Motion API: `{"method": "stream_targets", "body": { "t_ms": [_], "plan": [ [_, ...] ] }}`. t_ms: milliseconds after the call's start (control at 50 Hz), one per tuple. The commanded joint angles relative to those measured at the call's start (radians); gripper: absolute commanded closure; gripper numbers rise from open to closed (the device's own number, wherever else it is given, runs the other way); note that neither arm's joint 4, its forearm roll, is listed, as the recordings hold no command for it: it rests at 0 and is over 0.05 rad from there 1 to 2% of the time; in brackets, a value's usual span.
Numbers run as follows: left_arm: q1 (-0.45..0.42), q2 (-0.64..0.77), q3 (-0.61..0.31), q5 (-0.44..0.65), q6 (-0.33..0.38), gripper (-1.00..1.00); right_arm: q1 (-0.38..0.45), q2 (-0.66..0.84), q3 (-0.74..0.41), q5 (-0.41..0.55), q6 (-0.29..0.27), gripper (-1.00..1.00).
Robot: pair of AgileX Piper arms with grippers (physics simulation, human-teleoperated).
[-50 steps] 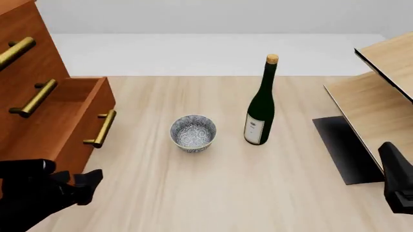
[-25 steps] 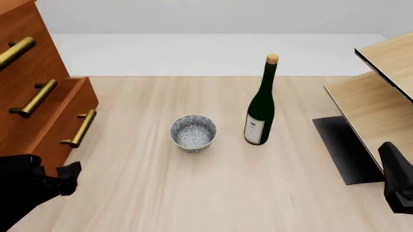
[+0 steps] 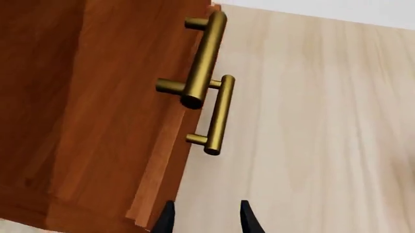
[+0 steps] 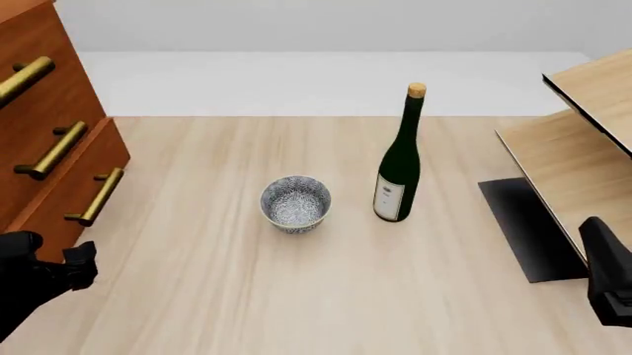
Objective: Close the bottom drawer of the cabinet and open the top drawer.
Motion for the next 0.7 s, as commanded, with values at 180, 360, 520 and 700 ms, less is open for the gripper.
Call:
{"method": "stream_targets", "body": {
  "t_ms": [180, 360, 520, 700],
  "plan": [
    [0.105, -0.071, 0.0, 0.033, 0.031, -1.0, 0.0, -0.002, 0.0, 0.002, 0.0, -1.0],
    [0.142, -0.136, 0.008, 0.067, 0.048, -1.0, 0.001, -0.006, 0.001, 0.006, 0.0, -1.0],
    [0.13, -0.147, 0.002, 0.084, 0.039, -1.0, 0.002, -0.005, 0.0, 0.005, -0.001, -1.0],
    [0.084, -0.214, 0.008, 0.134, 0.039, -1.0, 0.003, -0.004, 0.0, 0.004, -0.002, -1.0]
  ]
}}
